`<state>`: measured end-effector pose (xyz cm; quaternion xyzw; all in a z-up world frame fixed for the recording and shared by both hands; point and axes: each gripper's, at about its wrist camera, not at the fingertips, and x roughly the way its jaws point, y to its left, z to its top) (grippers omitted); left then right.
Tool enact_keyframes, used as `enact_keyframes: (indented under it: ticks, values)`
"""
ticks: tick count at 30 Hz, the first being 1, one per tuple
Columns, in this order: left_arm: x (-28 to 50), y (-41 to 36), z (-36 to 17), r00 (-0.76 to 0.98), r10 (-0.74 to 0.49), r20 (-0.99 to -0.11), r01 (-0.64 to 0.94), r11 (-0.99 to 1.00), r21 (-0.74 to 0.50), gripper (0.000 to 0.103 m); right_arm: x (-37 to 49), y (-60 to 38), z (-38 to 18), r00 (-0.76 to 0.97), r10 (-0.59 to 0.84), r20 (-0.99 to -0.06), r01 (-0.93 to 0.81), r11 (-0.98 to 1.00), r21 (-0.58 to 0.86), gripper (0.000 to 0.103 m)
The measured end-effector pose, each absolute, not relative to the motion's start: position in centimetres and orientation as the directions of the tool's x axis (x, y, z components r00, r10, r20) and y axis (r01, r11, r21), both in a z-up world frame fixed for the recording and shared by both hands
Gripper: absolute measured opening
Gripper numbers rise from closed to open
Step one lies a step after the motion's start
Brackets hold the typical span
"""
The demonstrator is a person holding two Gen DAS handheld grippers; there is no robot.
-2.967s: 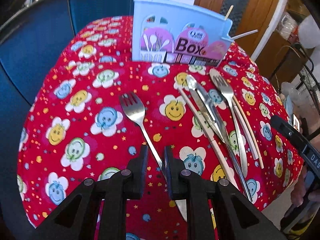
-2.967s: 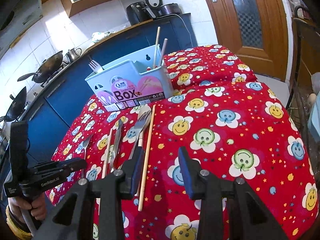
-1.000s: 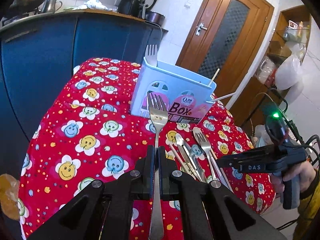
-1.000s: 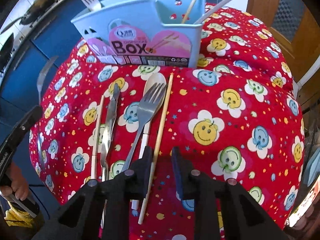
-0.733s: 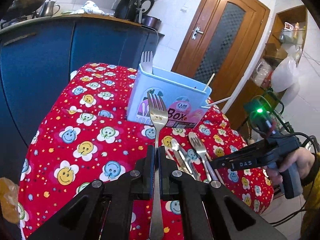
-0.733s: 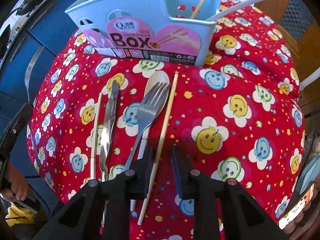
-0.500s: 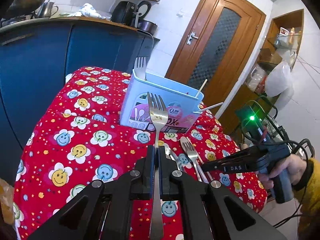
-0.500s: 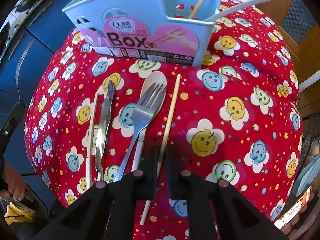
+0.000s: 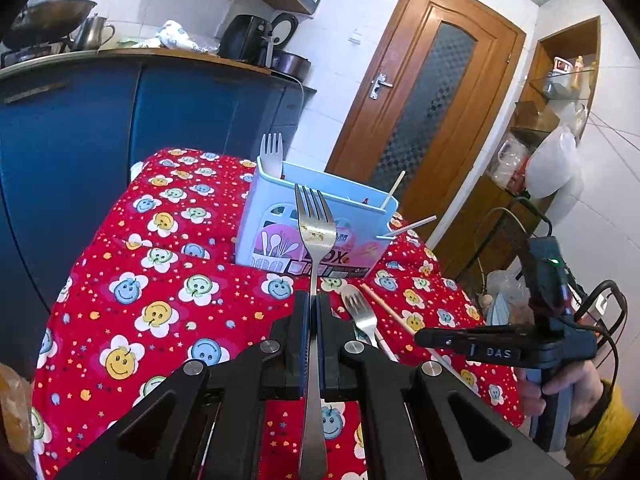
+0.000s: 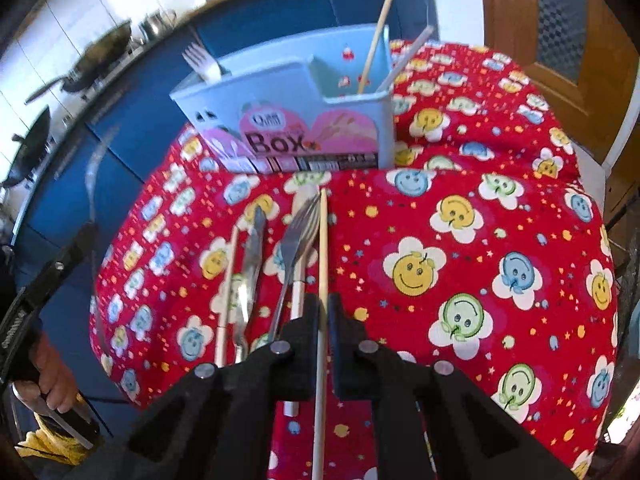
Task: Organize utensils
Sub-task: 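Grasp a metal fork with the left tool while the right tool grasps a wooden chopstick, then lift and carry the metal fork and chopstick over the blue holder with both tools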
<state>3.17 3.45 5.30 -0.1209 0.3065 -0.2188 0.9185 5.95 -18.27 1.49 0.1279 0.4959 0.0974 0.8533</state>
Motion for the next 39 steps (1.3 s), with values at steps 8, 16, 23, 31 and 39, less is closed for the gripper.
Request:
enact_keyframes:
  ticks: [8, 16, 23, 31, 39]
  values:
    - [2.9, 3.0, 6.0, 0.733, -0.480, -0.482, 0.339, 0.872, -0.353, 0.003, 4.4, -18.5, 3.3, 0.631, 0.327, -0.703, -0.048, 0.921, 0.386, 0.006]
    - [3.2, 2.6, 7.1, 0.754, -0.487, -0.441, 0.349, 0.865, -0.360, 0.003, 2.9, -18.2, 5.8, 0.747, 0.327, -0.579, -0.099, 0.916, 0.390, 0.006]
    - [4.5, 2.2, 8.2, 0.769, -0.491, -0.409, 0.360, 0.862, -0.358, 0.003, 2.9, -18.1, 7.9, 0.821, 0.321, -0.473, -0.142, 0.916, 0.375, 0.006]
    - [6.3, 1.5, 9.8, 0.789, -0.485, -0.377, 0.369, 0.865, -0.340, 0.003, 4.0, -18.0, 9.6, 0.863, 0.317, -0.392, -0.173, 0.917, 0.361, 0.006]
    - [8.6, 0.7, 10.8, 0.811, -0.464, -0.356, 0.363, 0.876, -0.317, 0.003, 5.5, -18.4, 10.8, 0.882, 0.324, -0.342, -0.194, 0.911, 0.363, 0.006]
